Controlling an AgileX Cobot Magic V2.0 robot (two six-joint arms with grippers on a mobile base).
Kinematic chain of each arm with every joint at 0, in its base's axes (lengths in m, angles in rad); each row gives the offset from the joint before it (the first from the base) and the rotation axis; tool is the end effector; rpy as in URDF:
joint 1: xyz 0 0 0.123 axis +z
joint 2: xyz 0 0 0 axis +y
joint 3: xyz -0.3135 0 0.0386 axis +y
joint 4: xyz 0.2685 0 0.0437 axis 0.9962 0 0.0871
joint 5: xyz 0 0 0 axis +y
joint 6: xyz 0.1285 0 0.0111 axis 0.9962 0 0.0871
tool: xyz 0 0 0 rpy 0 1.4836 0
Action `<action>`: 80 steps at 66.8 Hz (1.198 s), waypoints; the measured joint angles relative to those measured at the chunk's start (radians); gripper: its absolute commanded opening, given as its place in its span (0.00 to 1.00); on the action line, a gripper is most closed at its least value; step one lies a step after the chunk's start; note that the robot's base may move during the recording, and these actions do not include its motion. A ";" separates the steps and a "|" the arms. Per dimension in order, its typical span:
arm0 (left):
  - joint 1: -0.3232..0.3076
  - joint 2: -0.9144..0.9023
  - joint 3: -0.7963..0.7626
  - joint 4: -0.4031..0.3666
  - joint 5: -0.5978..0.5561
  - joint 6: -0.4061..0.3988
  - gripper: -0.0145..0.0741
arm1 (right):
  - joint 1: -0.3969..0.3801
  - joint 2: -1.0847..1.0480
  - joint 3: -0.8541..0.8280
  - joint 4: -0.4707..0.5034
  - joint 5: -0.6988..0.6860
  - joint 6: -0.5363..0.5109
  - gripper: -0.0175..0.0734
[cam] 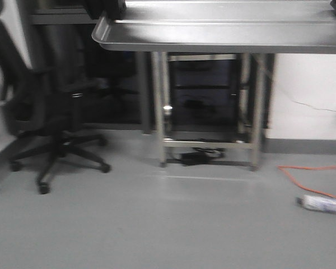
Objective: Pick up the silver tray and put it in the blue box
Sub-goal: 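Carry the tray with both grippers while driving toward the blue bins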
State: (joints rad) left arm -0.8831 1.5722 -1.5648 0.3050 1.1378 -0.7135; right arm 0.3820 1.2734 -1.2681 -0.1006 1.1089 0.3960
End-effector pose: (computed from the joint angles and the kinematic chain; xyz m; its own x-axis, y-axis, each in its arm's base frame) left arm 0.2624 -0.2640 0.3711 -0.8178 0.1621 -0.5523 0.2469 0.9656 -0.0822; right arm 0.2645 0.0937 0.3665 -0.8575 0.0246 -0.5139 -0.0352 0.9937 0.1064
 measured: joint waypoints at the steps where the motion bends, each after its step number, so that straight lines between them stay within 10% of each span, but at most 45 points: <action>1: 0.000 0.000 0.000 0.000 0.000 0.000 0.05 | 0.000 0.000 0.000 0.000 0.000 0.000 0.26; 80: 0.000 0.000 0.000 0.002 0.000 0.000 0.05 | 0.000 0.000 0.000 0.000 -0.002 0.000 0.26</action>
State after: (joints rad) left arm -0.8831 1.5722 -1.5648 0.3068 1.1378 -0.7135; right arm 0.3820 1.2734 -1.2681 -0.1006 1.1074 0.3960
